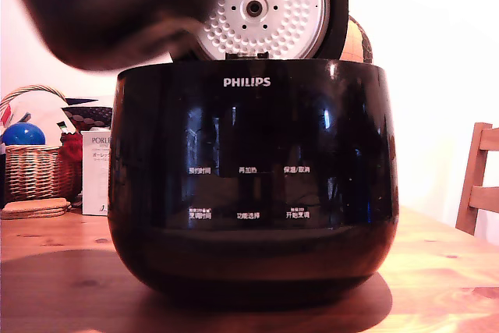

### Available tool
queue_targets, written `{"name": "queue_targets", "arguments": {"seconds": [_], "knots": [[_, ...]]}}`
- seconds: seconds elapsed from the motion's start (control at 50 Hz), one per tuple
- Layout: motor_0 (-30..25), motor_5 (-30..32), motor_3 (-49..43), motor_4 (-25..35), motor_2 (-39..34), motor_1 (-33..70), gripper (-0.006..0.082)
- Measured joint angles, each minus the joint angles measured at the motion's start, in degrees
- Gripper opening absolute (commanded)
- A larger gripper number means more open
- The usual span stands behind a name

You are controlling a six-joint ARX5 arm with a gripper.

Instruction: Place the pot you are holding inside the rice cooker

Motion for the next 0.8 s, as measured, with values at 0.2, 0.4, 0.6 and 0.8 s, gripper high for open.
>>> {"name": "queue_targets", "arguments": {"seconds": [0.2, 0.4, 0.6, 0.8], "knots": [[0.0, 0.9, 0.0, 2.9, 4.5, 3.7, -0.0022], [0.0, 2.3, -0.1, 6.6, 11.1, 8.2, -0.0022], [0.0, 5.6, -3.3, 7.6, 15.1, 14.0, -0.0022], [0.0, 9.0, -4.6, 7.6, 16.9, 19.2, -0.0022]]}}
